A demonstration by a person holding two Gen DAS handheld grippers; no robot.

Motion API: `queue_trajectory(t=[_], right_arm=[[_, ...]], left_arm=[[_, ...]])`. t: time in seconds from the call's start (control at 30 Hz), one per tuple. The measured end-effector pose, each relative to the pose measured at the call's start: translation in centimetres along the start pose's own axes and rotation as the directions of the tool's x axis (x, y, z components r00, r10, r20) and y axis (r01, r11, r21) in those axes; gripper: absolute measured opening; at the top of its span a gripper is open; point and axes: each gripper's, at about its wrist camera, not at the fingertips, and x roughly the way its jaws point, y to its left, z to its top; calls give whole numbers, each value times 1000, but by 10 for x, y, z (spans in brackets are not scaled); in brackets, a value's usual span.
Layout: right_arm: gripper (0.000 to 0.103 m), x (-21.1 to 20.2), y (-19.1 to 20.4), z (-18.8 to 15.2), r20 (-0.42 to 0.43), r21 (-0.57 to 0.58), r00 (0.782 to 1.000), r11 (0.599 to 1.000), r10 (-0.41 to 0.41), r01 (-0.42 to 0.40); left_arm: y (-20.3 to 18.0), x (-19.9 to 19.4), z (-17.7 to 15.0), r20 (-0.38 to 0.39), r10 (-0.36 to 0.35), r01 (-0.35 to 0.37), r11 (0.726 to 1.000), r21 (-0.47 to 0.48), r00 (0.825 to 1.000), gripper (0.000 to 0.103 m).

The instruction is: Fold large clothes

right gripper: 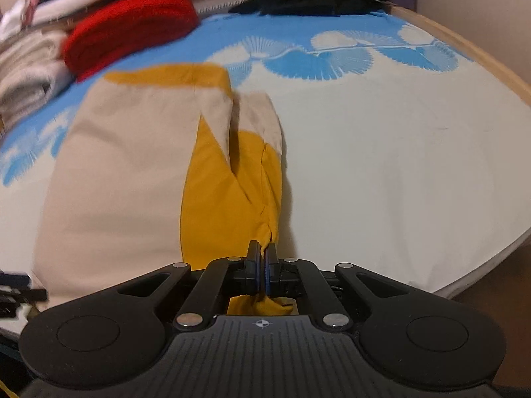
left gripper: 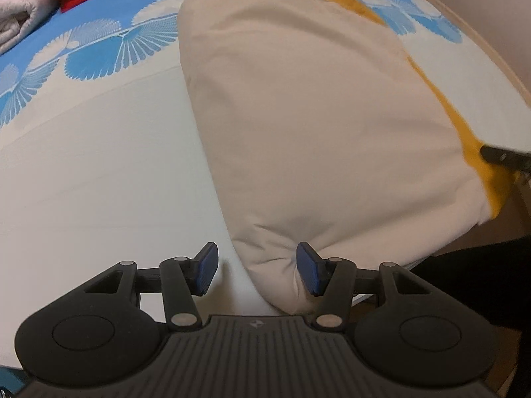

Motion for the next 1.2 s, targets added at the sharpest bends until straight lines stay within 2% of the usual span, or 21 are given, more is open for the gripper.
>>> queue_trajectory(t=[0.13, 0.2, 0.27, 0.3, 0.37, 0.47, 0.57, 0.63, 0.7, 0.77, 0.83, 0.87, 0.93, 0.97, 1.03, 1.1, 1.2], right_arm=[[2, 6, 11, -1, 6, -32, 999, 999, -42, 42], [2, 3, 14, -1, 17, -30, 999, 998, -52, 52], [2, 2, 17, -1, 30, -45, 997, 996, -70, 71], [2, 2, 19, -2, 31, -57, 996, 995, -84, 85], [1, 5, 23, -6, 13, -76, 995, 992, -103, 104], [2, 9, 28, -8, 9, -102, 991, 986, -135, 135], [3, 3, 29, -5, 41, -96, 989, 985, -140, 143], [4, -4, 28, -4, 65, -89, 987, 984, -149, 154], [4, -9, 24, -4, 83, -77, 983, 982, -164, 171], [4, -16, 19, 0, 125, -45, 976, 981, -180, 186], [4, -31, 17, 7, 218, -17, 959, 982, -181, 189], [5, -41, 16, 13, 271, -3, 949, 985, -163, 170], [12, -58, 16, 29, 339, 11, 936, 995, -94, 96], [14, -64, 17, 40, 366, 3, 930, 999, -43, 45], [36, -69, 22, 61, 391, -40, 919, 999, 44, -31], [44, -65, 30, 85, 395, -74, 913, 994, 98, -75], [46, -44, 40, 116, 395, -79, 910, 992, 126, -103]], left_arm=[[10, -19, 3, 52, -93, 95, 995, -37, 994, 55], [3, -20, 5, 48, -146, 146, 989, 8, 988, 55], [-8, -2, -2, -16, -105, 106, 991, 86, 994, 57], [-13, 6, -4, -24, -76, 78, 991, 111, 997, 59], [-14, 9, -2, -17, -81, 82, 990, 117, 997, 59], [5, 7, -1, 8, -154, 153, 987, 37, 988, 61], [27, -6, 4, 84, -219, 224, 973, -62, 972, 61], [33, -21, 10, 189, -234, 253, 964, -85, 954, 59], [42, -25, 19, 245, -248, 280, 954, -106, 937, 59], [52, -18, 27, 263, -229, 277, 947, -162, 937, 58], [53, -2, 31, 188, -195, 232, 952, -201, 963, 57], [49, 9, 31, 133, -166, 190, 962, -195, 977, 59], [43, 15, 33, 105, -112, 131, 973, -190, 988, 61], [42, 14, 36, 110, -109, 129, 972, -196, 988, 62], [41, 14, 39, 125, -110, 136, 964, -230, 986, 62], [46, 11, 42, 155, -111, 151, 949, -276, 982, 61], [55, 0, 46, 214, -92, 158, 935, -319, 972, 61]])
